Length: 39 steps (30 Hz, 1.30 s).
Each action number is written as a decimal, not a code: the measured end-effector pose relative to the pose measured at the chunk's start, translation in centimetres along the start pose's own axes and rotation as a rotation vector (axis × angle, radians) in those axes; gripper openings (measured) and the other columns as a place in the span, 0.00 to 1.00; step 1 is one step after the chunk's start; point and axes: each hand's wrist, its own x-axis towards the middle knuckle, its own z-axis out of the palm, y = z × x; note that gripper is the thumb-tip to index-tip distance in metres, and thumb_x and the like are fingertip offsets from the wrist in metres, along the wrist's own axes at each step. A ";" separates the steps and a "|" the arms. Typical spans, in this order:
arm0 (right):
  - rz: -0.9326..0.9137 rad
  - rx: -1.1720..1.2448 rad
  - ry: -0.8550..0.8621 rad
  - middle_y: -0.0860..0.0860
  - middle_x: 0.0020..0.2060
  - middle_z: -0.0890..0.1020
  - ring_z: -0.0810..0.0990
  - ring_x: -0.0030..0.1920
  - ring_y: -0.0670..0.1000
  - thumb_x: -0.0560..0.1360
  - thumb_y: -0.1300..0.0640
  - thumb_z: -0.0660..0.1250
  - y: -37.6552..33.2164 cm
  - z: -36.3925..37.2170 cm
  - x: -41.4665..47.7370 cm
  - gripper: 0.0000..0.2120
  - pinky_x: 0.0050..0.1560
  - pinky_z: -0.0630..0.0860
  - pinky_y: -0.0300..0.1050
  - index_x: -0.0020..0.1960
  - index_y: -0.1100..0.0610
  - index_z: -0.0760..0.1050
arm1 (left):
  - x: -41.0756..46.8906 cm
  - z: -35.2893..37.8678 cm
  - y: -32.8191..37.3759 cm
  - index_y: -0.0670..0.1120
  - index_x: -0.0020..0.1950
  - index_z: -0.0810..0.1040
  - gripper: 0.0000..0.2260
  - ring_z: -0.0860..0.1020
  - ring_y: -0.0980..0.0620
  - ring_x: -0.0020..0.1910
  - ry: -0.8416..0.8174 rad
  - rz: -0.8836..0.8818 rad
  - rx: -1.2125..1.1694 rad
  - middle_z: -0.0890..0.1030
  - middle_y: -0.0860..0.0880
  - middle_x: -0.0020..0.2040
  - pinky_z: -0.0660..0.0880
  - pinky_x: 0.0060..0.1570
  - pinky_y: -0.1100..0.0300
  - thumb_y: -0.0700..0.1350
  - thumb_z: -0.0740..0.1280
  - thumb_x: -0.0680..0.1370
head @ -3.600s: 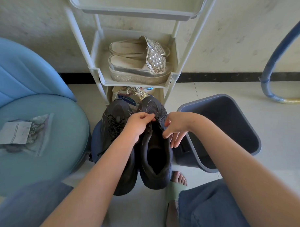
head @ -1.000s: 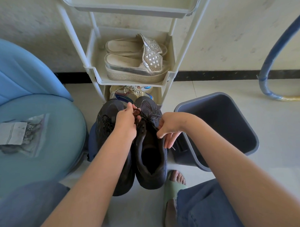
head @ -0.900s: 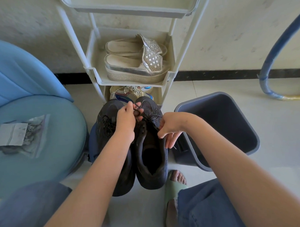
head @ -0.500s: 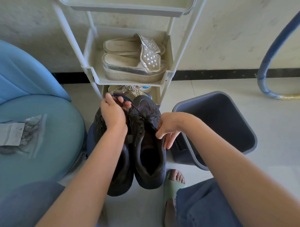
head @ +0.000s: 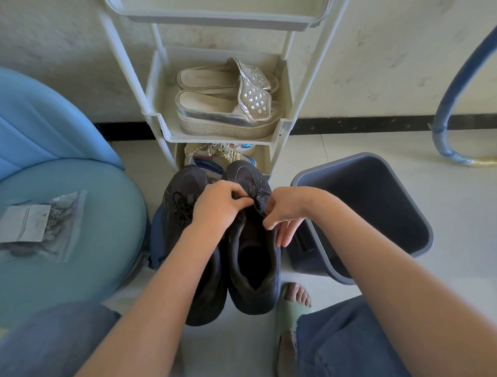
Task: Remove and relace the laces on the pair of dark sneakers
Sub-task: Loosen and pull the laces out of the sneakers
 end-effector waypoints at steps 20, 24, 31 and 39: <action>-0.381 -0.035 0.515 0.51 0.42 0.79 0.78 0.40 0.50 0.77 0.60 0.67 0.1 -0.5 1.3 0.04 0.43 0.76 0.40 0.50 0.60 0.78 | -1.8 0.1 0.9 0.48 0.68 0.68 0.21 0.63 0.42 0.65 0.303 -0.108 0.315 0.67 0.42 0.65 0.62 0.63 0.53 0.44 0.67 0.76; -0.444 -0.276 0.445 0.42 0.38 0.74 0.73 0.45 0.46 0.75 0.60 0.69 -0.6 0.6 2.7 0.06 0.46 0.67 0.36 0.51 0.58 0.81 | -2.2 -0.7 1.9 0.51 0.51 0.79 0.05 0.73 0.45 0.56 0.261 0.033 0.282 0.77 0.48 0.54 0.68 0.55 0.53 0.46 0.66 0.76; -0.418 -0.386 0.504 0.50 0.46 0.71 0.77 0.50 0.54 0.72 0.62 0.68 -0.8 1.8 3.6 0.05 0.54 0.75 0.49 0.43 0.54 0.80 | -2.3 -0.2 1.2 0.42 0.50 0.78 0.20 0.79 0.44 0.50 -0.062 -0.127 0.294 0.81 0.45 0.47 0.72 0.43 0.57 0.56 0.72 0.69; -0.401 -0.506 0.591 0.56 0.52 0.72 0.76 0.50 0.58 0.75 0.59 0.67 -1.0 2.6 3.8 0.03 0.50 0.75 0.52 0.47 0.58 0.76 | -2.8 -0.9 1.8 0.39 0.48 0.80 0.10 0.78 0.42 0.45 -0.052 -0.141 0.295 0.81 0.41 0.46 0.70 0.41 0.57 0.44 0.66 0.75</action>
